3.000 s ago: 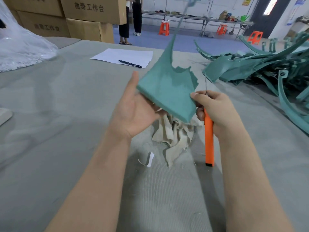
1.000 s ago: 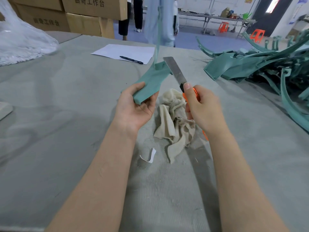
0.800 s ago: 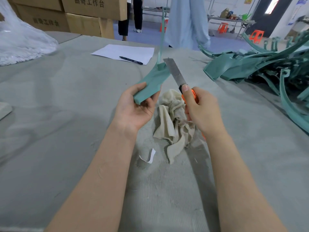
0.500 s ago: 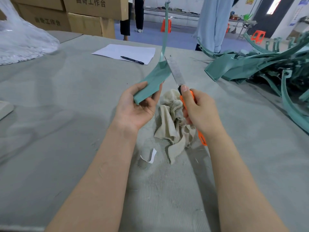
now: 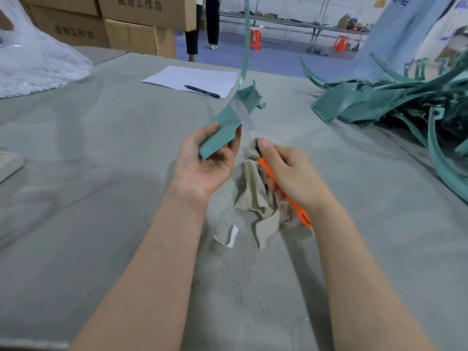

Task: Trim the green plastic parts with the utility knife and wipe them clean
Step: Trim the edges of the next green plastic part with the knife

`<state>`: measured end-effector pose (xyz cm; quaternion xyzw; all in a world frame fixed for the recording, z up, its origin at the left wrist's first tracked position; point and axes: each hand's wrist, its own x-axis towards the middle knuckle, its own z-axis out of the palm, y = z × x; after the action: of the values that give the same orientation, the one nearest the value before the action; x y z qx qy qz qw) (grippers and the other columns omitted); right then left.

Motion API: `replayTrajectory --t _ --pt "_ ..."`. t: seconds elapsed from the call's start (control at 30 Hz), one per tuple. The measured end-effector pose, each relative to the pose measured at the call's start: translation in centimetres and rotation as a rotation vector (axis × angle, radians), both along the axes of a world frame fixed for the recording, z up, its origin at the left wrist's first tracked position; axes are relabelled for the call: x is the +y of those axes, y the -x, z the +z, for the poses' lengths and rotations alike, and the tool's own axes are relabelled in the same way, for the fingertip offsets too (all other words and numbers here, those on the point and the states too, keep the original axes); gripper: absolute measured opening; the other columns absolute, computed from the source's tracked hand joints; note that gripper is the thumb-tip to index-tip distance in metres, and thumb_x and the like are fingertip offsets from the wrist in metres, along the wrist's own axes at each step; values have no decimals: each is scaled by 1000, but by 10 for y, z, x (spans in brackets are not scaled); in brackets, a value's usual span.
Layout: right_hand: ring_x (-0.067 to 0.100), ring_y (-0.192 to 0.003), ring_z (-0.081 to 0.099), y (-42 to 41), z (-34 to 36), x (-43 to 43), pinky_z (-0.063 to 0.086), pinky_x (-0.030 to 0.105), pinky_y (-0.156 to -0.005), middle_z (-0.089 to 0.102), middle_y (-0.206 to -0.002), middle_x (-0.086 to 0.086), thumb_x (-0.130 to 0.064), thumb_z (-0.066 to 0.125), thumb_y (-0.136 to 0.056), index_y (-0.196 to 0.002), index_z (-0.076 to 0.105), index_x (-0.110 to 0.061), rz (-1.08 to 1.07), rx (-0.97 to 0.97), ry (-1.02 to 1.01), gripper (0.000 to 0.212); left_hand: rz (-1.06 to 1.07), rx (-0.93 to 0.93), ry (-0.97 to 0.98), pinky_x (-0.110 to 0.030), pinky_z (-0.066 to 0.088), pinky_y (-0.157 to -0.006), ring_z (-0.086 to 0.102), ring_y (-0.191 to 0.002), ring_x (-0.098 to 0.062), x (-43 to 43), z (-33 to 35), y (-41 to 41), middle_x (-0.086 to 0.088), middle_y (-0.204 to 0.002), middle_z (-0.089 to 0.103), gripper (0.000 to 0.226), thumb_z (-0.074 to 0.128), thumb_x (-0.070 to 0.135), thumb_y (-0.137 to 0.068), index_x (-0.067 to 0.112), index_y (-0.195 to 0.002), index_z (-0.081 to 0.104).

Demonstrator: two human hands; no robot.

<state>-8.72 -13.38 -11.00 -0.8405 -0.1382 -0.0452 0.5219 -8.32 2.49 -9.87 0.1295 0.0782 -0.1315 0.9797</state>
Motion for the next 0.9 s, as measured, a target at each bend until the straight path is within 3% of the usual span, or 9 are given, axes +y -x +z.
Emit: replayTrajectory --t 0.2,0.27,0.33,0.37,0.43,0.53,0.67,0.77,0.9 --pt "10 -39 42 8 7 1 39 21 -38 42 -47 -1 -52 44 -95 -59 42 -18 93 106 21 50 23 -37 -4 -14 42 -37 67 -58 -25 0 0 -1 -12 -112 60 22 52 3 -83 6 -104 56" --pt "12 -38 43 10 6 3 38 21 -37 45 -46 -1 -54 45 -94 -59 43 -19 156 134 86 50 64 -36 -5 -23 57 -54 69 -68 -28 -2 1 -1 -18 -106 65 16 51 0 -84 -4 -93 64" --pt "15 -38 44 12 5 7 38 21 -37 48 -48 3 -56 46 -94 -60 46 -18 190 138 136 50 95 -16 13 -32 57 -80 68 -86 -32 -2 1 -1 -21 -105 67 14 52 0 -87 -6 -92 63" --pt "16 -39 45 12 6 8 38 22 -37 48 -49 5 -55 45 -94 -61 47 -17 194 130 120 50 97 -13 19 -31 55 -84 67 -89 -31 -2 2 -1 -21 -105 67 15 52 0 -87 -5 -97 62" --pt "16 -41 45 10 8 8 40 27 -39 46 -51 5 -51 45 -97 -63 47 -16 156 88 31 48 73 -16 -3 -22 57 -69 68 -77 -27 -1 2 -1 -19 -99 67 21 52 1 -85 -1 -104 60" --pt "13 -38 44 3 7 2 41 27 -40 45 -45 -3 -48 44 -98 -60 45 -19 -2 -27 -55 48 34 -1 -3 -13 44 -38 69 -64 -26 -1 2 0 -16 -79 69 14 49 7 -92 -2 -92 60" --pt "17 -41 44 -1 3 1 43 38 -49 46 -45 -1 -52 46 -96 -56 47 -21 -110 -71 -74 50 39 3 47 -12 44 -38 68 -83 -28 -3 1 0 -20 -83 70 22 47 7 -95 -6 -84 61" --pt "18 -49 42 -3 0 3 44 46 -54 43 -52 5 -54 46 -96 -64 46 -6 -113 -104 -8 57 50 10 56 -11 46 -40 67 -81 -27 -3 2 0 -19 -77 69 23 47 8 -95 -6 -83 61" --pt "12 -44 45 -1 0 4 47 39 -54 46 -47 -5 -54 45 -96 -67 50 -8 -106 -116 57 54 56 17 65 -11 46 -41 65 -77 -27 -4 3 0 -18 -71 68 23 47 9 -96 -6 -82 60"
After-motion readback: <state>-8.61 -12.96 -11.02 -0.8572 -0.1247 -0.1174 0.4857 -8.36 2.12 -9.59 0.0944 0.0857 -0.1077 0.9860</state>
